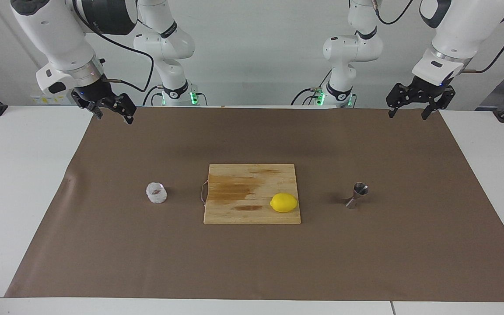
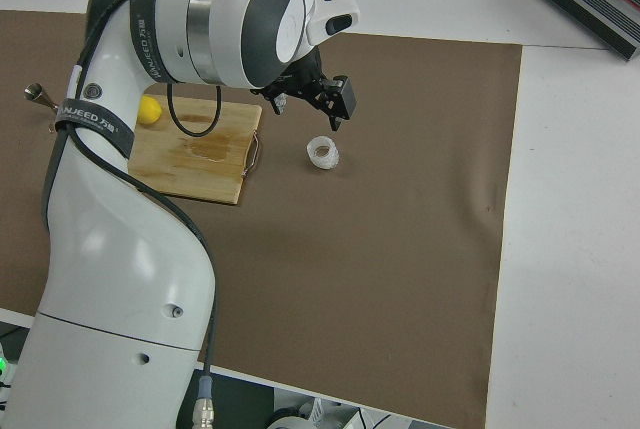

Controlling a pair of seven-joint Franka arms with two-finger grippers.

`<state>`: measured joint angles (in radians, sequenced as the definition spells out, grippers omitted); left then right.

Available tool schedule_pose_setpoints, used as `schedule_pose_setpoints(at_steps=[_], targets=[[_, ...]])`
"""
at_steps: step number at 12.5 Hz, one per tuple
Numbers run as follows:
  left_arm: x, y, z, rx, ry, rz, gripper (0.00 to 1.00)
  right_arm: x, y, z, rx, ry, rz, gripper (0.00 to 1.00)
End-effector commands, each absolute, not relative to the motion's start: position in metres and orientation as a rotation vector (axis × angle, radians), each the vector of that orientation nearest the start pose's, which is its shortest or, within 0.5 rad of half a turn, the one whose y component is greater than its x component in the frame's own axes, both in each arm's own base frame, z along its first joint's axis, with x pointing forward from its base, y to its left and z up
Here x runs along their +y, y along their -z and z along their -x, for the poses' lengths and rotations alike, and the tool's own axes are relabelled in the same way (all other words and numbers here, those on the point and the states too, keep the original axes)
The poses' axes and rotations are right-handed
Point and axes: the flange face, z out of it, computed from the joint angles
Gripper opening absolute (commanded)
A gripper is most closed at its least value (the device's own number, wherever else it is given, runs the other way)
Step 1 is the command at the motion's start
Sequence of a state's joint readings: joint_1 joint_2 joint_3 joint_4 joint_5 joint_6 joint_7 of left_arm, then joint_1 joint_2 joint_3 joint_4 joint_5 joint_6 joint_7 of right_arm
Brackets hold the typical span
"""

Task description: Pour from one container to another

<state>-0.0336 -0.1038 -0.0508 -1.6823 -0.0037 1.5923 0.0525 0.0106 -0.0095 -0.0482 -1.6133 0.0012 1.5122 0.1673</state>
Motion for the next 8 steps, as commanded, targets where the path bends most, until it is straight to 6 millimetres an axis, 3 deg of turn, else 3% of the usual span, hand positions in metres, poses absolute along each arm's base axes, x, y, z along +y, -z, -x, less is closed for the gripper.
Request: schedule_pose_setpoints(at_steps=[1, 8], targets=[[-0.046, -0.628, -0.512, 0.204, 0.055, 3.124, 1.0, -0.021, -0.605, -0.543, 0.303, -0.136, 3.108, 1.0], [-0.042, -0.617, -0.516, 0.162, 0.021, 3.163, 1.0, -0.021, -0.605, -0.543, 0.303, -0.136, 3.108, 1.0]])
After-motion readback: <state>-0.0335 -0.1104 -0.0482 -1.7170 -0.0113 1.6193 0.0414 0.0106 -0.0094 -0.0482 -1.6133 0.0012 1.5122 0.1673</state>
